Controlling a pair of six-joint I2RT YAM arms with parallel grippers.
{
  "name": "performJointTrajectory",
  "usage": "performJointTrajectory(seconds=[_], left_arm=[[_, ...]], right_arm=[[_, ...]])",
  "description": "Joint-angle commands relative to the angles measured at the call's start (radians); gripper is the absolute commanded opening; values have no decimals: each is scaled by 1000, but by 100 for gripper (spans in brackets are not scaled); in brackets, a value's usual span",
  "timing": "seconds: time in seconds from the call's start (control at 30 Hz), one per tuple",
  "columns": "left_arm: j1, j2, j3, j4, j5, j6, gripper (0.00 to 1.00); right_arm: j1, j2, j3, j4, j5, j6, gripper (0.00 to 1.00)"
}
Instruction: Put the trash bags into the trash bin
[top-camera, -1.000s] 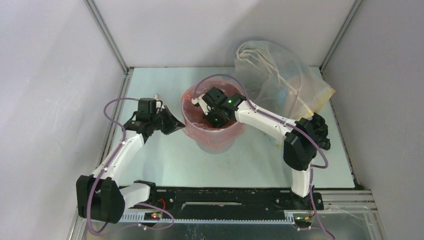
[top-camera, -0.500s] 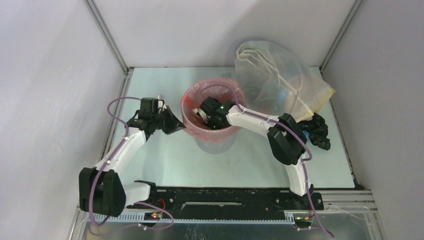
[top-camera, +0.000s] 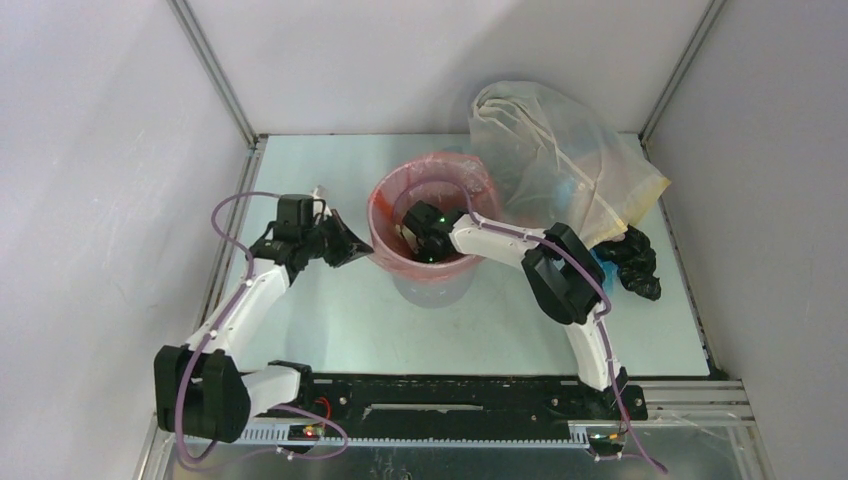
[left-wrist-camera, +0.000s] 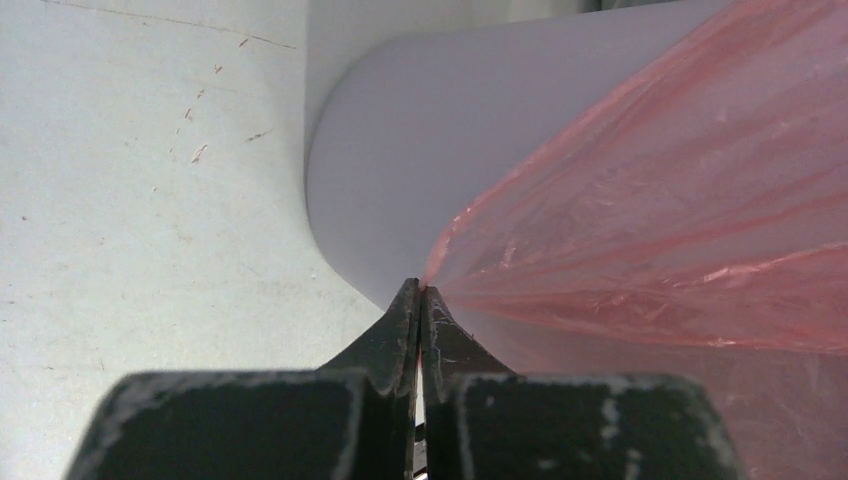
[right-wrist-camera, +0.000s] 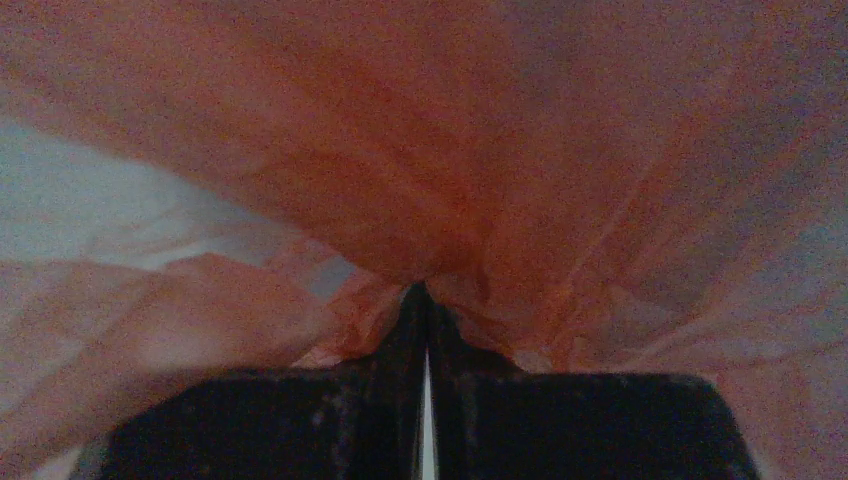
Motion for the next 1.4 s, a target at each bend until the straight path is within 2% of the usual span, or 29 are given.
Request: performJointTrajectory(seconds=[0.0,0.17,0.33,0.6,0.73,0.83,1.1,1.23,1.37], left_arm=[[7,-52,55,-6,16,14,3],[8,-65,85,-40,21,11,11],[8,-85,96,-59,10,-3,14],[8,-87,93,-57,-9,-16,16],[8,-87,93,-53,-11,-23,16],[7,-96,100,-54,-18,-27,16],[7,-119,115,-62,-33,-37,16],[8,-122,115,-62,-36,-41,17],[8,-125,118,-61,-38,-48,17]], right_arm=[[-28,23,-42,49,-93,47,0],[-35,52,-9,15,-99,55,0],[-31,-32,-47,51,-61,60,0],[-41,-137,-35,27,4,111,2],[-81,-120,1,-30,27,181,4],[-107,-81,39,-79,36,219,1],[-97,-76,64,-100,36,223,0],[-50,-121,25,-63,26,197,9],[-45,-162,9,-48,8,190,10]])
